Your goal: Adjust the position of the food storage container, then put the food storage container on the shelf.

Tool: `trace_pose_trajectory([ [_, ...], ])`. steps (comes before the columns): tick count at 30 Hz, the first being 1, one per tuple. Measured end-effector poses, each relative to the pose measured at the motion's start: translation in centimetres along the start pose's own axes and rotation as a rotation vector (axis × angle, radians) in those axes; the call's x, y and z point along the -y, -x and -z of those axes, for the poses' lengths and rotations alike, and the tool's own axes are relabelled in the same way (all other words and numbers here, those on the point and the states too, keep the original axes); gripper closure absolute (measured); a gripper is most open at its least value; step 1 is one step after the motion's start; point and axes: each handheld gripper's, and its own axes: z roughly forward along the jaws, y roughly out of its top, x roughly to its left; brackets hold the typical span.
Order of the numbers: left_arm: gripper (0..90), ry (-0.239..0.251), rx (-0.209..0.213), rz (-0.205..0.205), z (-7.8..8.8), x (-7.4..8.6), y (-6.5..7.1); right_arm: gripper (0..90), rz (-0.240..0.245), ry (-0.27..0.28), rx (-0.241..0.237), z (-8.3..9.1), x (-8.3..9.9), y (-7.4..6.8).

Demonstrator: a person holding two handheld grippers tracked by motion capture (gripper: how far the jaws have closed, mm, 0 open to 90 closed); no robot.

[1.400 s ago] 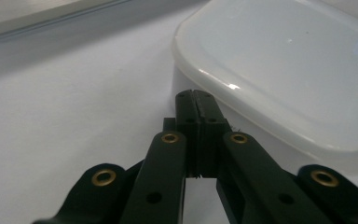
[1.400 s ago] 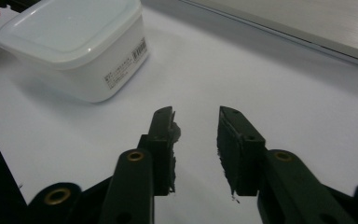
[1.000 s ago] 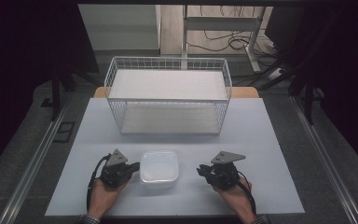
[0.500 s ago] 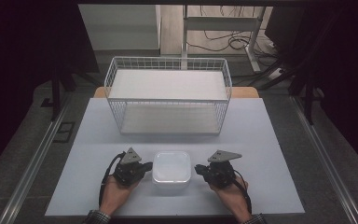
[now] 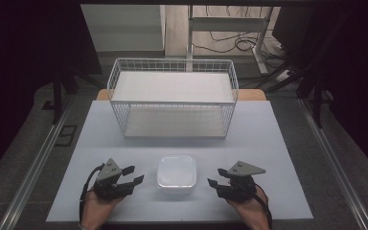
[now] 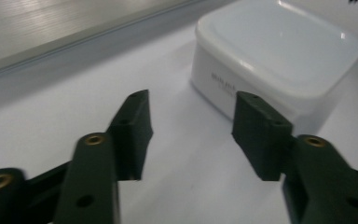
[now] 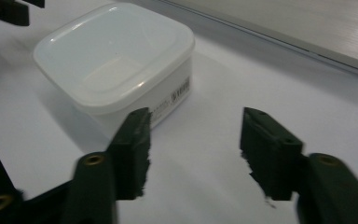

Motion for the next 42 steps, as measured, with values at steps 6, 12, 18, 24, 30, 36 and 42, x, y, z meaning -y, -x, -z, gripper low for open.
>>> trace_pose_trajectory([
  [6,18.8,-0.050,0.006,-0.012,-0.6,0.7,0.6,23.2,-0.046,0.014,-0.016,0.4,1.3,0.8],
  [12,10.1,-0.067,0.005,-0.008,-0.8,0.5,0.5,20.8,-0.041,0.001,-0.024,0.1,1.0,0.5],
  [18,11.0,-0.048,-0.003,-0.014,-0.4,0.0,0.5,25.4,-0.035,-0.021,-0.047,0.0,0.3,-0.1],
  [24,15.5,-0.029,0.027,0.001,-0.7,-0.5,0.5,31.5,-0.031,-0.034,-0.054,-0.1,-0.4,-0.1],
  [30,17.2,-0.017,0.057,-0.004,-1.2,-1.4,0.8,30.6,-0.027,-0.025,-0.076,-0.3,-1.3,-0.5],
  [36,14.5,-0.005,0.092,-0.007,-1.9,-2.9,1.0,26.2,-0.017,-0.018,-0.096,-1.1,-2.2,-0.9],
  [42,11.1,-0.015,0.112,-0.027,-3.0,-4.1,1.4,22.4,-0.003,-0.019,-0.101,-2.2,-3.0,-1.3],
])
